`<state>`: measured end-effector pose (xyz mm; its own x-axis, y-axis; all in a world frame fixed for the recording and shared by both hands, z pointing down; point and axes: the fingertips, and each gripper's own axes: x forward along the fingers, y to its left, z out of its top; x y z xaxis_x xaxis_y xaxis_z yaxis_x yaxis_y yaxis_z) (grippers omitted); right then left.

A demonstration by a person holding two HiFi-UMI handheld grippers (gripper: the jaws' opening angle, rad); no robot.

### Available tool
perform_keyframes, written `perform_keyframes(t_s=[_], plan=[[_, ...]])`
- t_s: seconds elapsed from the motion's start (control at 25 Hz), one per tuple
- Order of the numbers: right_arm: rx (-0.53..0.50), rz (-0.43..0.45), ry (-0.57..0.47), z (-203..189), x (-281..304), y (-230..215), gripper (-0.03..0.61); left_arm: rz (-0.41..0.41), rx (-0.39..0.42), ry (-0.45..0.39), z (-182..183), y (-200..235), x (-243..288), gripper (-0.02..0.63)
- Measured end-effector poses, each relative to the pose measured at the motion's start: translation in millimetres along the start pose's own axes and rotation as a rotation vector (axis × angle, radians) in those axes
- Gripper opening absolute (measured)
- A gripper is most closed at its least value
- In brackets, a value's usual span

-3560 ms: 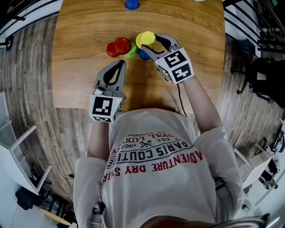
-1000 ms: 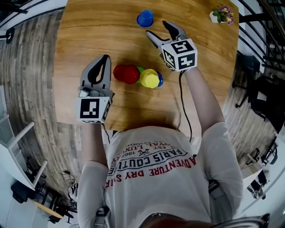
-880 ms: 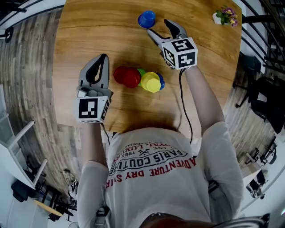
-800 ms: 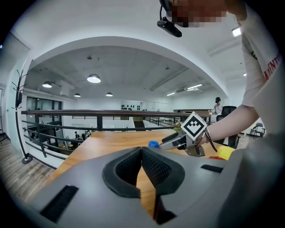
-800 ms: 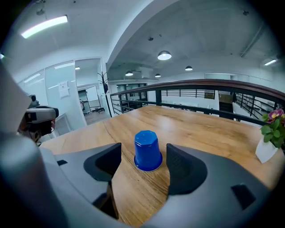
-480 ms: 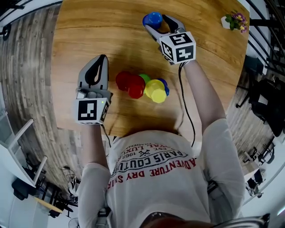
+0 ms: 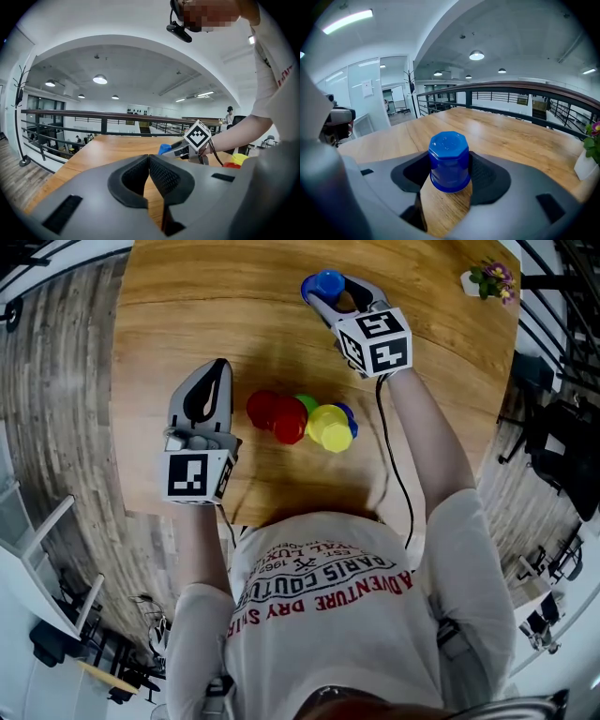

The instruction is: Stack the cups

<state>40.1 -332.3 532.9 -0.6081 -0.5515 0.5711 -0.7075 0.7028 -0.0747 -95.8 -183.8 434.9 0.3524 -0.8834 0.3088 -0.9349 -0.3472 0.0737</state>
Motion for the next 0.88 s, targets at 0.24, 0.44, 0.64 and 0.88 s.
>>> perform_keyframes(t_s=[0.24, 0.44, 0.64, 0.88], plan=[[-0.02, -0.041, 0.006, 13.2, -44.6, 10.8, 0.262, -0.042, 0.04, -0.033, 24.3, -14.6, -11.8, 0.017], [-0.016, -0.087, 0.005, 28.2, -81.5, 25.6, 0.262, -0.075, 0.062, -0.061, 43.1, -25.3, -25.3, 0.017], [-0.026, -0.109, -0.009, 47.0, -119.8, 49.6, 0.262, -0.122, 0.093, -0.092, 61.0, -38.9, -42.9, 0.017], [-0.025, -0.119, -0.027, 55.7, -163.5, 85.0, 0.262, -0.177, 0.131, -0.12, 70.8, -52.8, -67.7, 0.017]])
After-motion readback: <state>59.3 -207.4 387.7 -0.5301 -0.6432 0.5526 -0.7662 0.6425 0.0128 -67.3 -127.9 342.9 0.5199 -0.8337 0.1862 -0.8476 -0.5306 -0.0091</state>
